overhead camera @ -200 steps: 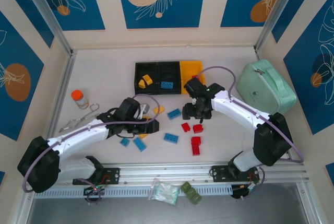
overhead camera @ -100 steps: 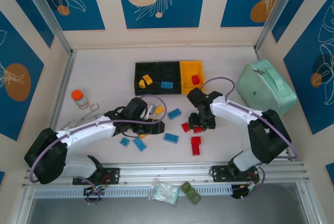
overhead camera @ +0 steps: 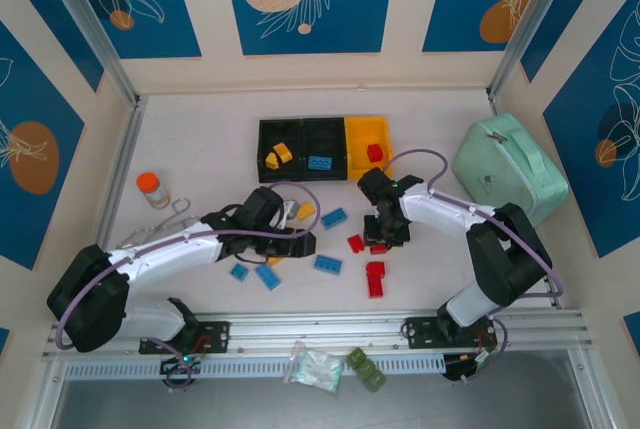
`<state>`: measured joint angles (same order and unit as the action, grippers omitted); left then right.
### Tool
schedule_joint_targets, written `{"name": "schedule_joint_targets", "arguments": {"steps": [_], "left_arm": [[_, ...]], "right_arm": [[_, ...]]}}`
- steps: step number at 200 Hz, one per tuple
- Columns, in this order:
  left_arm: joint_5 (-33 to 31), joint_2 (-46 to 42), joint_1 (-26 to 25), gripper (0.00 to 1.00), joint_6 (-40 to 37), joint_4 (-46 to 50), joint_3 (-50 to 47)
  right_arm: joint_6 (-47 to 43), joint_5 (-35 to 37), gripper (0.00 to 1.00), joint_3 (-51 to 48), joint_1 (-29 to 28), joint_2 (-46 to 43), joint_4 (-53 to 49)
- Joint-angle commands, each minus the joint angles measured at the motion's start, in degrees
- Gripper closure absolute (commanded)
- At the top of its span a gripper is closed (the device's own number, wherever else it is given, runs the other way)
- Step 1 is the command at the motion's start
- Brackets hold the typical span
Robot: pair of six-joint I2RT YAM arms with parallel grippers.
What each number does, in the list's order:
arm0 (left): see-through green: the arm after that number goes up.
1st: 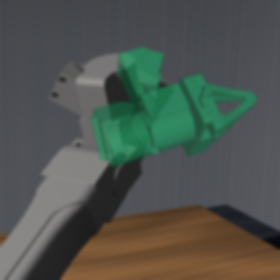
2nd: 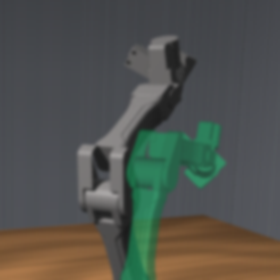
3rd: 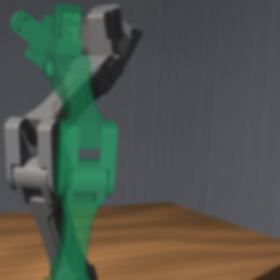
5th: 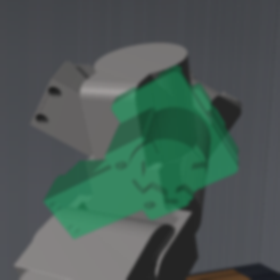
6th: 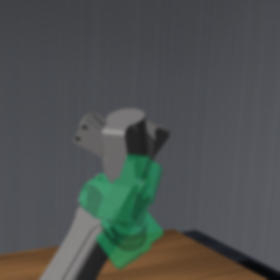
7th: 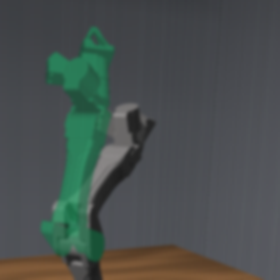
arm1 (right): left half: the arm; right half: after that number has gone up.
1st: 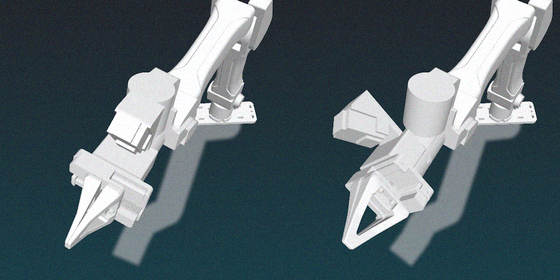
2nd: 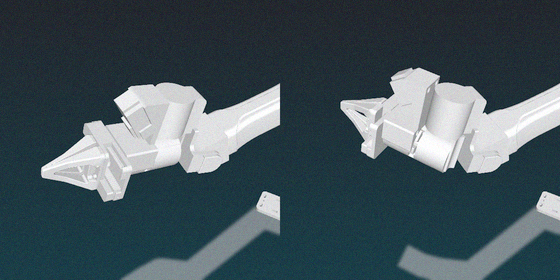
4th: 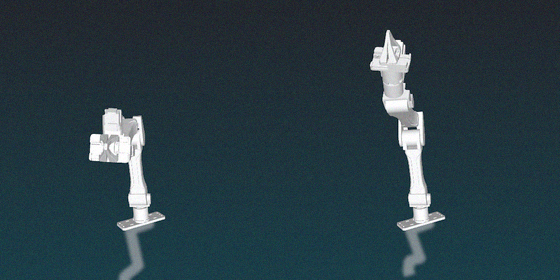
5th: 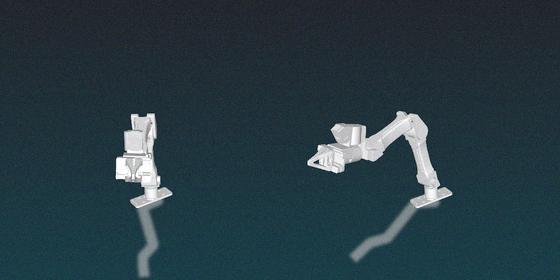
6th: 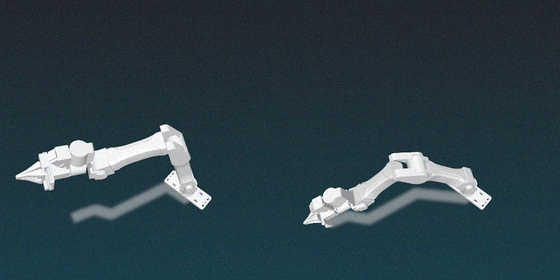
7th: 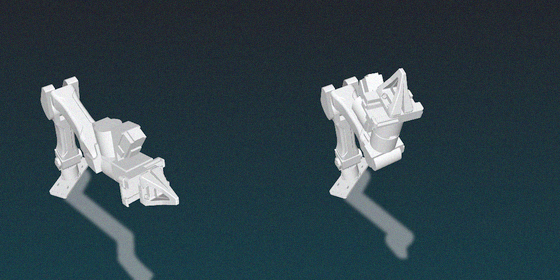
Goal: Sort the legos into containers by color
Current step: Pick up the lego from the bottom-center of the table, then place the lego in the container.
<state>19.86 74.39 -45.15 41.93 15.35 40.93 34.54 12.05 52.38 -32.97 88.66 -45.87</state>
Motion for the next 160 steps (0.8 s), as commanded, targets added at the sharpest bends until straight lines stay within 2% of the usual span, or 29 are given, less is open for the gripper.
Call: {"name": "schedule_joint_targets", "arguments": {"steps": [1,78,119,160], "left_arm": [[-0.88,0.0,-0.69,0.28,0.23,-1.64,-0.13],[-1.99,-0.05,-0.68,0.28,0.84,-2.92,-0.03],[-2.69,-0.5,-0.74,0.28,1.47,-3.61,0.09],[-2.89,-0.47,-0.84,0.28,1.71,-3.72,0.47]], "right_arm": [[-0.04,-1.12,0.64,0.3,0.19,-0.32,-1.23],[-3.25,0.32,0.65,12.26,3.42,-3.65,-5.94],[-5.35,0.71,0.65,21.4,6.53,1.26,-3.99],[-5.53,0.01,0.65,31.77,9.77,10.43,-1.51]]}}
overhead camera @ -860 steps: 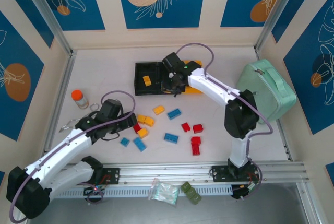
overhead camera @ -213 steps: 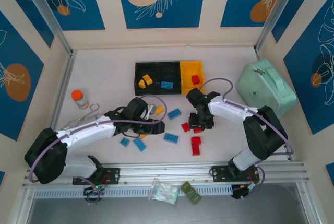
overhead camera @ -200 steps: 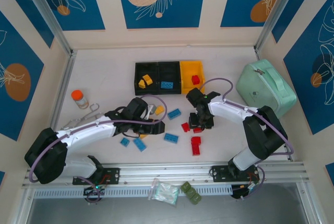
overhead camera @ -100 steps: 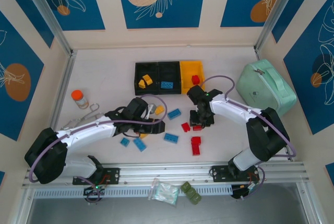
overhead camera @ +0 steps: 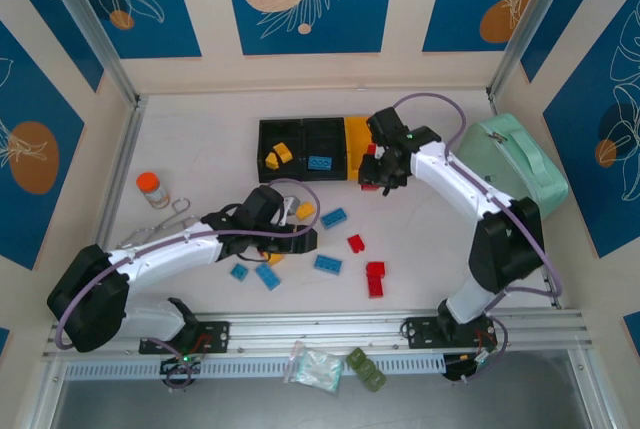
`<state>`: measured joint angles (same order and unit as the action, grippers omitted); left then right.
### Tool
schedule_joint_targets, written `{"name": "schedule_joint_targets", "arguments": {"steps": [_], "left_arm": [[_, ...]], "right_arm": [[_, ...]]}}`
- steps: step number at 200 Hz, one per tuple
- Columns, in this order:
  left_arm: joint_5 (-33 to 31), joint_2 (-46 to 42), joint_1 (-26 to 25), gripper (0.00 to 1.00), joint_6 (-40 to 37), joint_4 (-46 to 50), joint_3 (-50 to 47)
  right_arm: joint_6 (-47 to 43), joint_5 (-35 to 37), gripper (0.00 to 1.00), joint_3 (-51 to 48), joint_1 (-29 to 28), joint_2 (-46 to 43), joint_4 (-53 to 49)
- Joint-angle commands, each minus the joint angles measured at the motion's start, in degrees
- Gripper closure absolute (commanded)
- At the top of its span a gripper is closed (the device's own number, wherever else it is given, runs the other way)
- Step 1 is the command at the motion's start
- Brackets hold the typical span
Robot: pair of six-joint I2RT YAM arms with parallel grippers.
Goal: Sort the legos into containers by color
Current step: Place the lego in the container.
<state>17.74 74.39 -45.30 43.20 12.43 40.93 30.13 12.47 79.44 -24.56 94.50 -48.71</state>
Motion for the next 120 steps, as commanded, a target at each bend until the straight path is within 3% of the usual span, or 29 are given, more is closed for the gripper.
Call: {"name": "schedule_joint_targets", "arguments": {"steps": [1,93,120], "left_arm": [[-0.77,-0.52,-0.68,0.28,0.42,-0.72,0.51],[-1.83,-1.21,-1.04,0.28,1.01,-0.86,-0.53],[-1.92,-1.2,-1.11,0.28,1.01,-0.84,-0.57]], "right_arm": [[-1.07,-0.41,0.65,4.87,1.36,4.88,1.33],[0.1,-0.21,0.63,21.35,4.96,22.23,0.3],[0.59,-0.33,0.56,22.66,4.89,24.17,0.06]]}}
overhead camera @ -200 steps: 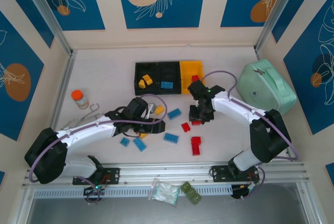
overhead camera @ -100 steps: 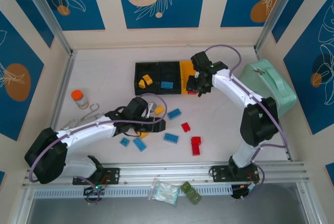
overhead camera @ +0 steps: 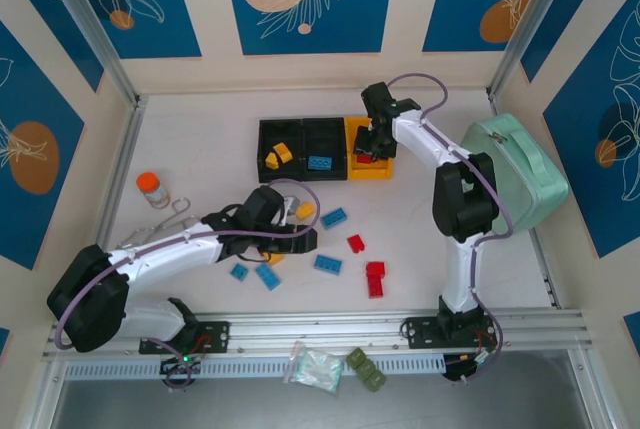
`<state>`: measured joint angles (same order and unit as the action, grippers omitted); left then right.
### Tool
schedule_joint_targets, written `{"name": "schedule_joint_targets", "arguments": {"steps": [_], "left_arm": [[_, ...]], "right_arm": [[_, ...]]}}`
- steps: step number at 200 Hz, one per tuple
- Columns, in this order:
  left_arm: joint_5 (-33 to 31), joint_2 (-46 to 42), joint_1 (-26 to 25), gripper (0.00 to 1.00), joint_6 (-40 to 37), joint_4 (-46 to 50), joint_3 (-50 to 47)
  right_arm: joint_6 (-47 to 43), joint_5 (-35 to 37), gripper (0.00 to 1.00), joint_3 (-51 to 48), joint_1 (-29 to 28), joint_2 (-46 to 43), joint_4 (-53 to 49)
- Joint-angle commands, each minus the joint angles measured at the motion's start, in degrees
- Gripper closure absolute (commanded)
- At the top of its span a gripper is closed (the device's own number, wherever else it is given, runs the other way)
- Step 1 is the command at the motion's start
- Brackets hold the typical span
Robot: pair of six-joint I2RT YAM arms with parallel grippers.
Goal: Sort the legos into containers by color
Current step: Place the lego in the container, then pick up the lego from the bottom-center of the table.
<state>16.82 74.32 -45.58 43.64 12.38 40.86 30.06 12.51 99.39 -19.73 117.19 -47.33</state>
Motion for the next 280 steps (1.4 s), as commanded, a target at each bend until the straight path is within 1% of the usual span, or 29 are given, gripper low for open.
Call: {"name": "schedule_joint_targets", "arguments": {"steps": [1,10,34,59,75,101,141,190,212,238,257,280], "left_arm": [[-1.0,-1.12,-0.82,0.28,0.57,-0.79,-0.51],[-1.0,-1.11,-0.83,0.28,0.57,-0.83,-0.52],[-1.13,-1.23,-0.91,0.28,0.59,-0.87,-0.6],[-1.17,-1.12,-0.94,0.28,0.56,-1.03,-0.57],[-1.25,-1.15,-0.99,0.28,0.57,-1.18,-0.45],[-1.61,-1.24,-0.91,0.29,0.57,-1.38,-0.52],[-1.14,-0.97,-0.92,0.28,0.49,-1.48,-0.26],[1.13,-1.27,-0.92,0.28,0.44,-1.34,-0.93],[1.31,-2.98,-0.92,0.28,1.07,-0.99,-3.01],[0.33,-5.28,-0.91,0.28,1.95,0.2,-5.33],[0.31,-6.34,-1.0,0.28,2.75,0.08,-6.53],[-0.03,-6.71,-1.01,0.28,3.1,0.02,-6.86]], "right_arm": [[0.68,-0.43,0.55,2.81,0.01,1.52,-1.34],[0.81,-0.08,0.49,3.33,-0.05,1.89,-1.76],[0.53,0.6,0.42,4.52,-0.61,1.86,-2.47],[0.17,0.82,0.41,5.07,-0.88,0.13,-3.11],[-0.04,0.86,0.41,4.11,-1.22,-2.44,-3.32],[-0.23,0.91,0.41,-1.41,-2.52,-9.1,-2.63],[0.13,0.07,0.41,-15.19,-5.27,-20.9,-0.83],[-0.45,-1.2,0.41,-28.65,-9.45,-30.38,-0.55],[0.5,-1.75,0.41,-33.89,-11.89,-31.79,0.42],[2.32,-0.73,0.41,-38.07,-15.14,-31.16,1.19],[3.6,-1.48,0.41,-40.49,-17.15,-29.76,3.1],[4.72,-1.07,0.41,-41.2,-19.04,-27.08,4.28]]}}
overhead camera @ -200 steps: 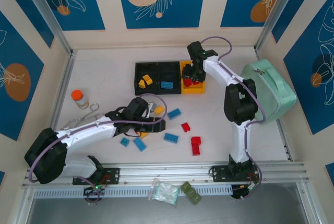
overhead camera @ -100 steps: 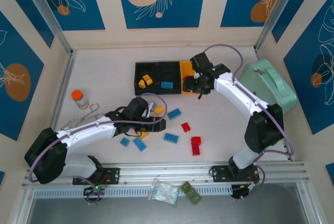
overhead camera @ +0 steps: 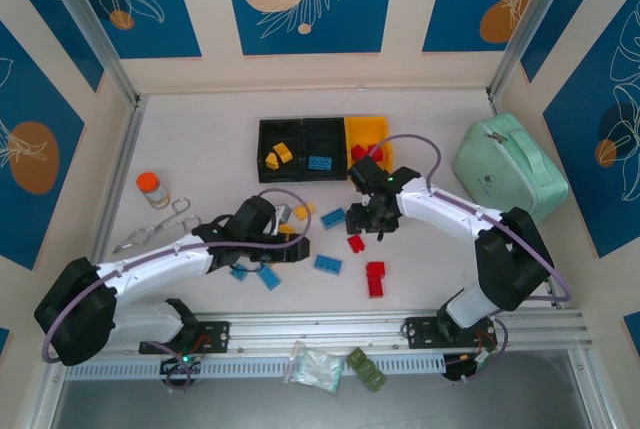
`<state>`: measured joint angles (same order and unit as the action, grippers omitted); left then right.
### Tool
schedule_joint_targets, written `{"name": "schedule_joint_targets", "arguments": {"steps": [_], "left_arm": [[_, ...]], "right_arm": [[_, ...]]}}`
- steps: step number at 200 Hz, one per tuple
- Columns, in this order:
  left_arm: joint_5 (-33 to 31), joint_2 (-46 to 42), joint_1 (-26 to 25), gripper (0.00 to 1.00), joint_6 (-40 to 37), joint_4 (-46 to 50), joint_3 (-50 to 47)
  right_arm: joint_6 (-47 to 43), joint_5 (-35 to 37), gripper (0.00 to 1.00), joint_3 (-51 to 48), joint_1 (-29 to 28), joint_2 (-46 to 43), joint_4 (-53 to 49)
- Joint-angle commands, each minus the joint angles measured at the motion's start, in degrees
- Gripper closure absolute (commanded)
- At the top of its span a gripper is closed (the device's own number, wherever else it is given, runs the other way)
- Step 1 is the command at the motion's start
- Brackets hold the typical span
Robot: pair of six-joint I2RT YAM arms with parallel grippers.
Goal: Sort the legos into containers by color
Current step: Pick up the lego from the bottom-center of the table.
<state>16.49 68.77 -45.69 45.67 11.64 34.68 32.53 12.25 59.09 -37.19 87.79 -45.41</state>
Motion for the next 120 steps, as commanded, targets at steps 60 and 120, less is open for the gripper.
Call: {"name": "schedule_joint_targets", "arguments": {"steps": [60,120], "left_arm": [[-0.41,-0.27,-1.42,0.28,1.37,1.05,-0.4],[-0.59,1.32,-1.67,0.28,2.0,-0.4,-0.43]], "right_arm": [[1.55,2.16,0.38,-0.2,-4.11,7.5,2.43],[1.14,2.19,0.38,-0.02,-4.73,9.36,2.39]]}}
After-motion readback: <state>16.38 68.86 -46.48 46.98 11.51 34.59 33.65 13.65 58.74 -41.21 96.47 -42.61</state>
